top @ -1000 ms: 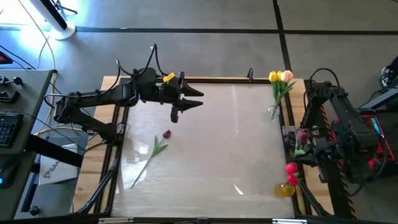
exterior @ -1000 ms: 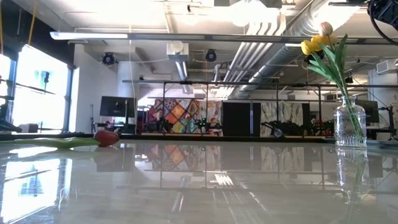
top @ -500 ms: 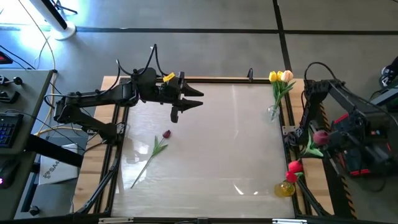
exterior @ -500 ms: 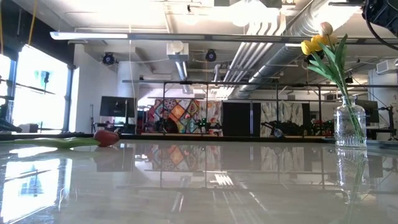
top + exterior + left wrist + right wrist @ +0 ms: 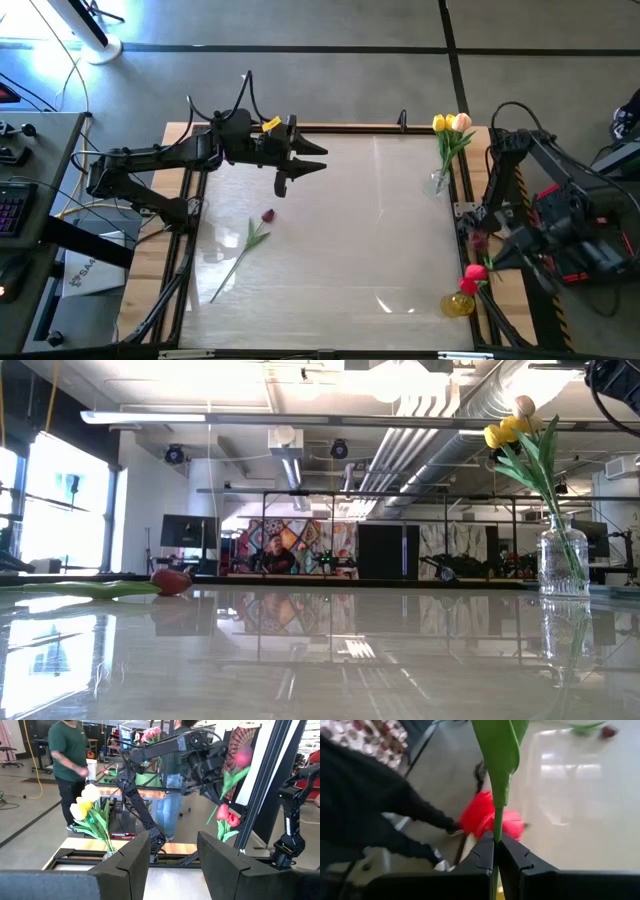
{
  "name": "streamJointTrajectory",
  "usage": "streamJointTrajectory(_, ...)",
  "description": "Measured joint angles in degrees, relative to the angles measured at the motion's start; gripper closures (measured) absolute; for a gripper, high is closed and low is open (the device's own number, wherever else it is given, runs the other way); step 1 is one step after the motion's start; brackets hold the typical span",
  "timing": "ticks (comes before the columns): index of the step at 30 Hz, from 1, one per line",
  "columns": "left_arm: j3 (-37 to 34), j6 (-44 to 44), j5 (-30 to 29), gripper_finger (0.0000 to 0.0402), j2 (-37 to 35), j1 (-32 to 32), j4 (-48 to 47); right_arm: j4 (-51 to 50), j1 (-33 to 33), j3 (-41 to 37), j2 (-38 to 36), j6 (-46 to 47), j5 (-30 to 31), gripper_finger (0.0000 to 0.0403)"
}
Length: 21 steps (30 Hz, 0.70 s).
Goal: Sort flowers into vase by color
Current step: Put the right dark red tulip into the yellow vase
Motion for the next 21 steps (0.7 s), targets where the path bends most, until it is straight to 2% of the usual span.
streamJointTrajectory(5, 0.0, 0.0, 0.0, 0.025, 0.0, 0.0, 0.0, 4.1, 3.2, -0.1, 2.4, 0.2, 0.6, 0.0403)
streamJointTrajectory(12, 0.0, 0.0, 0.0, 0.025, 0.0, 0.0, 0.0, 1.0, 6.8, -0.1, 7.7, 1.0, 13.2, 0.0403)
streamJointTrajectory(21, 0.0, 0.0, 0.0, 0.025, 0.0, 0.0, 0.0, 2.2, 10.8, -0.4, 10.3, 5.7, 16.5, 0.0403)
